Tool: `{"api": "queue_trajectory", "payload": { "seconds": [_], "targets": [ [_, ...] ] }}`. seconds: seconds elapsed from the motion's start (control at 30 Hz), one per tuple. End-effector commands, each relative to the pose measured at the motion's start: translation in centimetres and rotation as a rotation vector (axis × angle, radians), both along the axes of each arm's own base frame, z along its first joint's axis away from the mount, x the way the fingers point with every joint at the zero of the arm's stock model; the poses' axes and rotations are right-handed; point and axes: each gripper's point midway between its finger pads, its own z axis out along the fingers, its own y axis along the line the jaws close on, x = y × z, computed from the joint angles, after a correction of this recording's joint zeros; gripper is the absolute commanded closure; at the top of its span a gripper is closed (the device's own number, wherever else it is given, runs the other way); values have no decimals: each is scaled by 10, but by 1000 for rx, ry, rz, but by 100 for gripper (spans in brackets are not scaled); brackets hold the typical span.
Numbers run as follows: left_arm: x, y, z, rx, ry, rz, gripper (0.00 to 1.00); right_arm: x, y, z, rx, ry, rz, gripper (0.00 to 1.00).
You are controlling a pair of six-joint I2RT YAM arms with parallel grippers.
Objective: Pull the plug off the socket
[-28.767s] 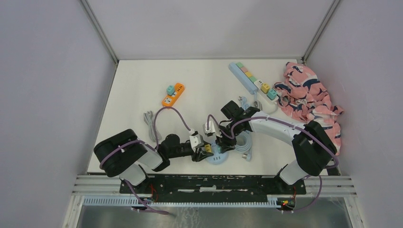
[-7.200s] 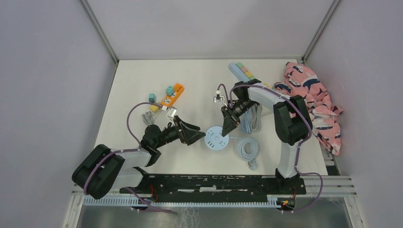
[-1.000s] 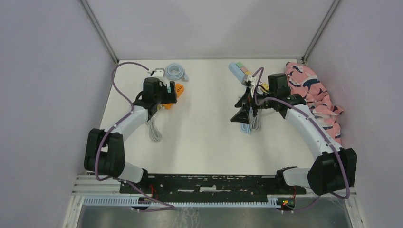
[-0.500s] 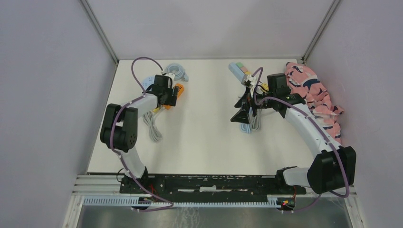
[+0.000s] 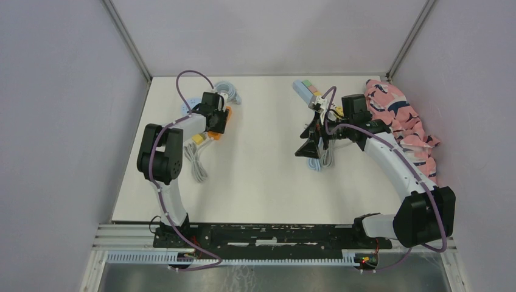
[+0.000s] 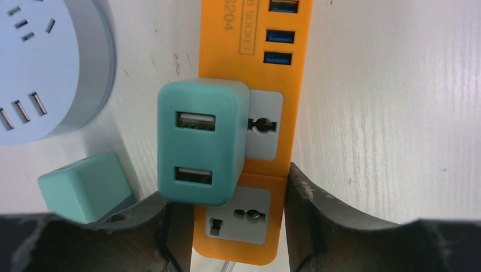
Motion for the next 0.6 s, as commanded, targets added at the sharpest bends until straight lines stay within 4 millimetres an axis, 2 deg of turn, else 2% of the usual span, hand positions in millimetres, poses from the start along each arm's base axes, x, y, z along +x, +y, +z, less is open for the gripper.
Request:
{"api": "queue_trajectory", "payload": {
  "seconds": [0.0,0.1,0.17,0.37,0.47,0.57],
  "targets": [
    [5,-12,8,-56,-9,-30,74,5,2,16,12,-62,13,0],
    [-1,-27,22,-120,-31,-47,91,5,1,16,9,-64,12,0],
    [-12,-37,27,-159,-39,-68,95,5,1,17,6,-69,14,0],
    [-61,-94,50,-273,-96,-283,97,5,-1,17,-6,-78,16,0],
    [-93,-126,51,-263,-119,-429,97,5,-1,17,-10,-82,16,0],
    [-126,-152,44,-249,-118,-578,97,5,-2,18,-12,-88,15,0]
  ]
}}
